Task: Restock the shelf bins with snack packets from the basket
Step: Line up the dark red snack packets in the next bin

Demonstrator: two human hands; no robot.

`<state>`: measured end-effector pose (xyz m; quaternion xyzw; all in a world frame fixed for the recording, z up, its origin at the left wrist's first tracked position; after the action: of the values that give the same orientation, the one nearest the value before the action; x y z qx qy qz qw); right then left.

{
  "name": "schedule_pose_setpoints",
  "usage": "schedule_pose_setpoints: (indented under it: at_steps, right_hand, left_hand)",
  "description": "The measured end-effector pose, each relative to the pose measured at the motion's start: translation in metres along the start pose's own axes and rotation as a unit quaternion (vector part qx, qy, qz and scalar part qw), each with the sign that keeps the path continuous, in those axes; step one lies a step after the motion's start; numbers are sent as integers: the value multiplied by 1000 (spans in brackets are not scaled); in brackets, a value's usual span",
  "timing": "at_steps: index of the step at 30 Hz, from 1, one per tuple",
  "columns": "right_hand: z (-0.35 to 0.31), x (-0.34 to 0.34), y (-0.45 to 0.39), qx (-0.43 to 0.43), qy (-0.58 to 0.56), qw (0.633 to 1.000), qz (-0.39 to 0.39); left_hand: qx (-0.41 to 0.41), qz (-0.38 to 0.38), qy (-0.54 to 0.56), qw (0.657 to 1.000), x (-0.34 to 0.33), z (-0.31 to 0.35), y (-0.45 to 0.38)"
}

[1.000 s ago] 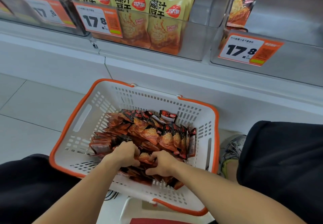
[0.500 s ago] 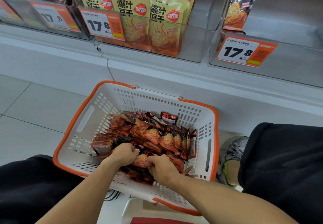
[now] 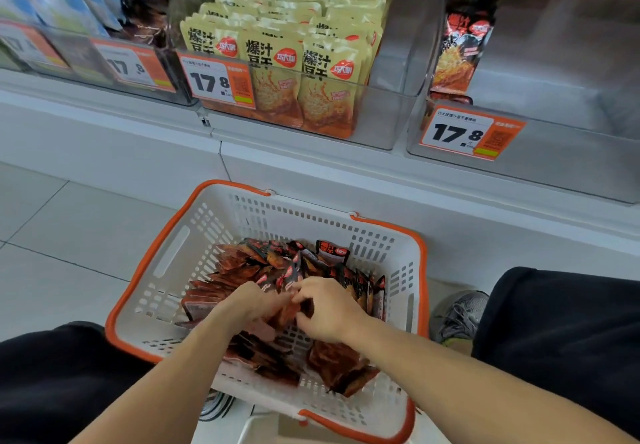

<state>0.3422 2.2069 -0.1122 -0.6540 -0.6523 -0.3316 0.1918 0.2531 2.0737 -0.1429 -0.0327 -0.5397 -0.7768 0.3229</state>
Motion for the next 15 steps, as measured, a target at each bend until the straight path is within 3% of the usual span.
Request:
schedule_pose_setpoints:
  at_steps: [3,5,7,9,12,15]
  right_hand:
    - [10,-6,8,-72,55,994,-63]
    - [20,-11,13,-119,11,991,-63]
    - [32,-18,16,-179,-36,982,-49]
    - [46,-24,18,-240,-42,969,-44]
    - [62,-36,15,-272,-23,961,-51]
    - [69,-42,12,-289,0,957,-7]
  left_hand:
    - [3,-6,15,1000,-34,-8,2]
    - [26,21,110,993,-53,-16,2]
    - [3,83,141,987,-62,-20,-5]
    - [-11,95,174,980,-69,-15,-8]
    - [-17,62,152,986,-75,-12,-12]
    - [-29,37,135,990,-72,-15,-18]
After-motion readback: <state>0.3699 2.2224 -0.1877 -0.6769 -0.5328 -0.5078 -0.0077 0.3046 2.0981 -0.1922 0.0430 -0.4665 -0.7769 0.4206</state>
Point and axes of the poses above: each hand's wrist, its own y-axis away from the middle knuckle, its own x-axis out of the back of the hand, z = x × y, the point moved 5 cm from there along -y, towards the middle knuckle, and after that the axes turned 1 degree about -y, right-handed, at the moved point
